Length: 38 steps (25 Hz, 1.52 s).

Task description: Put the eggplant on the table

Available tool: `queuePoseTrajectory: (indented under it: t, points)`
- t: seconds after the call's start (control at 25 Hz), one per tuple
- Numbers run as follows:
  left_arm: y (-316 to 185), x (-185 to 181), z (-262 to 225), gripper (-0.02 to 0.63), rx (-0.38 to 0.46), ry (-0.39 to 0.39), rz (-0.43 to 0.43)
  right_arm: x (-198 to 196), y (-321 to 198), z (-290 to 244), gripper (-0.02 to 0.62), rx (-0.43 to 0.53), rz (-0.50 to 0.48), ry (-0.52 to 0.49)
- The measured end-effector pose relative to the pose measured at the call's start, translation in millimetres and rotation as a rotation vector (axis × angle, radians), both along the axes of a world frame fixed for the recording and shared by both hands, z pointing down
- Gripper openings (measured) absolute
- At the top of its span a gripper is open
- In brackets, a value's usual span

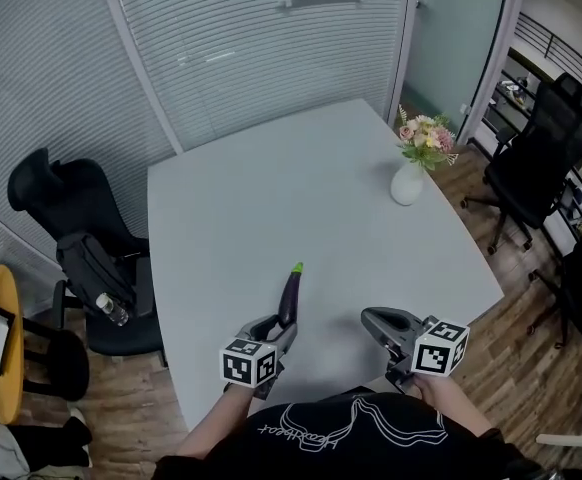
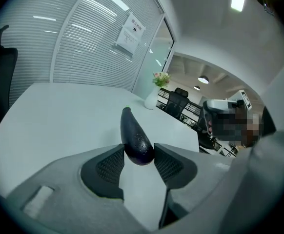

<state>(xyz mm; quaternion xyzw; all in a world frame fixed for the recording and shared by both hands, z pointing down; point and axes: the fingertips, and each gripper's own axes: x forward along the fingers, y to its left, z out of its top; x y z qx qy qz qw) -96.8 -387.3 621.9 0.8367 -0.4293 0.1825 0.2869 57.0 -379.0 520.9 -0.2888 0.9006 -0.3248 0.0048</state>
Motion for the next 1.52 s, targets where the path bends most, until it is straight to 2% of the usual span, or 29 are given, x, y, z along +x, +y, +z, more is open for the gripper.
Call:
queuePoseTrajectory:
  t: [0.28, 0.48, 0.8, 1.24, 1.52]
  points:
    - [-1, 3, 38, 0.193, -0.093, 0.005, -0.004, 9, -5, 13, 0.009, -0.033, 0.019, -0.016]
    - [-1, 3, 56, 0.193, -0.127, -0.015, -0.003, 15, -8, 18, 0.009, -0.058, 0.039, -0.018]
    - [0, 3, 76, 0.193, -0.155, -0.037, 0.008, 20, -5, 26, 0.009, -0.085, 0.059, -0.039]
    - [3, 5, 87, 0.193, -0.164, -0.077, 0.034, 19, 3, 36, 0.009, -0.118, 0.064, -0.006]
    - [2, 4, 86, 0.199, -0.159, -0.068, 0.021, 20, 10, 39, 0.009, -0.130, 0.065, 0.011]
